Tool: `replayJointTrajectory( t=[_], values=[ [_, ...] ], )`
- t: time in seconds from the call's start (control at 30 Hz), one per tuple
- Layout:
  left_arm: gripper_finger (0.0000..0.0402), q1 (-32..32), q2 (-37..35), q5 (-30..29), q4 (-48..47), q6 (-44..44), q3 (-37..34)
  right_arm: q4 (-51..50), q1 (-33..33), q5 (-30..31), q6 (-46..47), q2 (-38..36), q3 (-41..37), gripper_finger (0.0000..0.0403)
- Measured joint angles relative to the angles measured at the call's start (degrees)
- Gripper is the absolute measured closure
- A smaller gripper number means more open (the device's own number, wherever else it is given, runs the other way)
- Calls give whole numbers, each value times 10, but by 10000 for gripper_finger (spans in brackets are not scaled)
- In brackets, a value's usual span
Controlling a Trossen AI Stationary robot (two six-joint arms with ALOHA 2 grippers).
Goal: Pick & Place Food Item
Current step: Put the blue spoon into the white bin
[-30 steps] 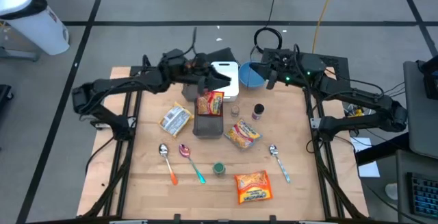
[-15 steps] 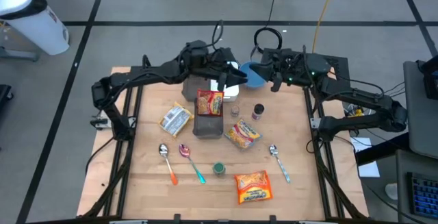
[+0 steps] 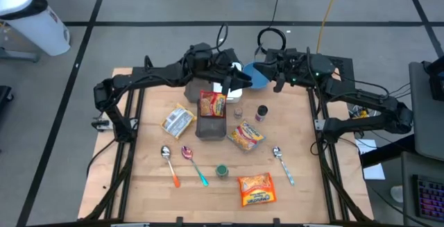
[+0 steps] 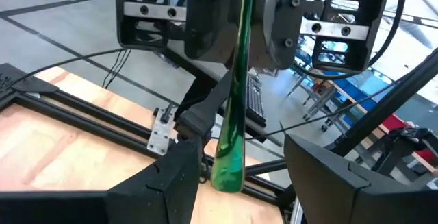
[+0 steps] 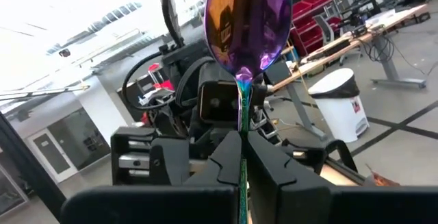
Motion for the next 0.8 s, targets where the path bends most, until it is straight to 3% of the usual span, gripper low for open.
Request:
replayJointTrajectory(
  t=[0.5,0.8],
  values=[
    [188,-4,0,-21,1,-10,0,16,0,-4,12,19,0,403],
    [293,-4,0,-22,0,-6,0,18,0,-5,12,19,0,403]
  ],
)
